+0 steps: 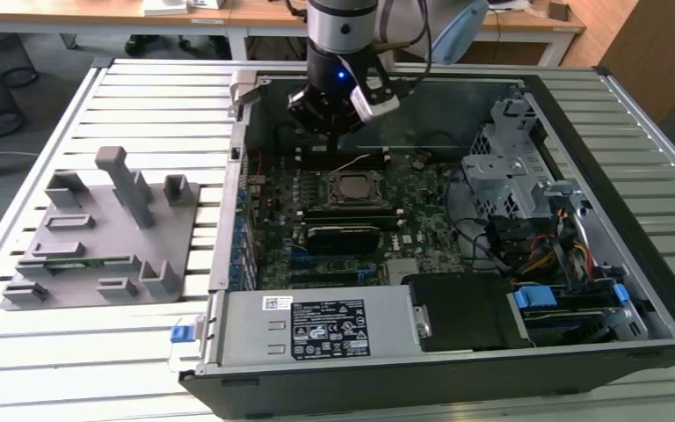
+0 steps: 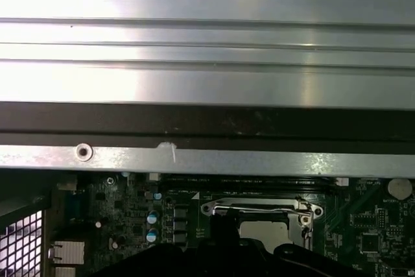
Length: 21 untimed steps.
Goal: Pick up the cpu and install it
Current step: 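Install the first cpu locking lever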
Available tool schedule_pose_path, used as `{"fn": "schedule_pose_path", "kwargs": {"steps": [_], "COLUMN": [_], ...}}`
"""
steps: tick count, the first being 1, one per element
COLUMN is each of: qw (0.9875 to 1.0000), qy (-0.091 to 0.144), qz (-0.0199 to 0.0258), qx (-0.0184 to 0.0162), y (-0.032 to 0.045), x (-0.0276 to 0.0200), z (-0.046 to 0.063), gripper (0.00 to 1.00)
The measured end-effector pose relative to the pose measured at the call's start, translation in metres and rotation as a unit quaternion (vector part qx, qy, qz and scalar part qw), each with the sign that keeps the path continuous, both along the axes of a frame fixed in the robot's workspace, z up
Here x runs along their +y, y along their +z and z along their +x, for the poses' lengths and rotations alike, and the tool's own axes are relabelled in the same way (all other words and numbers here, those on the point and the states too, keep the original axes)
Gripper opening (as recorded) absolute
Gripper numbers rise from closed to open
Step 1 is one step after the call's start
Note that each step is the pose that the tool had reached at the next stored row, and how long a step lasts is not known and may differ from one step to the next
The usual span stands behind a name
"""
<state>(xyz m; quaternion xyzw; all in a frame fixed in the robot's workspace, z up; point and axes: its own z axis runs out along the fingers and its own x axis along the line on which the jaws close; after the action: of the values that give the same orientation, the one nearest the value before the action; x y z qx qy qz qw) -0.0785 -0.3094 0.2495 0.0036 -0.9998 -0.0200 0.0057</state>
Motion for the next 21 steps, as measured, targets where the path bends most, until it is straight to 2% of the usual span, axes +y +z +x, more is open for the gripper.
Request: {"fn": "schedule_pose_path", "kwargs": {"steps": [8, 11, 17, 21], "qw": [1.0, 1.0, 0.9999, 0.9999], "qy": [0.001, 0.009, 0.014, 0.015], "qz": [-0.0001, 0.0, 0.0029, 0.0067], "qx": [0.0, 0.0, 0.0, -0.0001], "y": [-0.0032, -0.0043, -0.0066, -0.0082], "x": [0.0, 0.0, -0.0001, 0.0], "z": [0.002, 0.0029, 0.0058, 0.0088], "gripper": [0.11, 0.11, 0.11, 0.11]}}
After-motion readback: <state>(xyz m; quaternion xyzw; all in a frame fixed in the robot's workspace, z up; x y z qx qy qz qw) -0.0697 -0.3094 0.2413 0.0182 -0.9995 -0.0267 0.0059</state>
